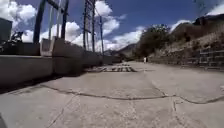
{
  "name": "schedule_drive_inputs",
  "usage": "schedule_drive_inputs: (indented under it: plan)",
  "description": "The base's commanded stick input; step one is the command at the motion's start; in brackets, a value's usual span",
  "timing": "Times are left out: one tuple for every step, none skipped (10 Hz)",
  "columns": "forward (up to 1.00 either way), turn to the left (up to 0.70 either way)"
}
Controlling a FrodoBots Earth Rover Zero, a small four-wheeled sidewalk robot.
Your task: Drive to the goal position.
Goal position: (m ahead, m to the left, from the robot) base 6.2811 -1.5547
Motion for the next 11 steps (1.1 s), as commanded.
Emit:
schedule_drive_inputs:
  plan:
    - [1.0, -0.01]
    - [1.0, -0.01]
    - [1.0, -0.01]
    - [1.0, -0.01]
    - [1.0, -0.01]
    - [1.0, -0.01]
    - [1.0, -0.01]
    - [1.0, -0.01]
    - [1.0, -0.01]
    - [1.0, -0.01]
    - [1.0, -0.01]
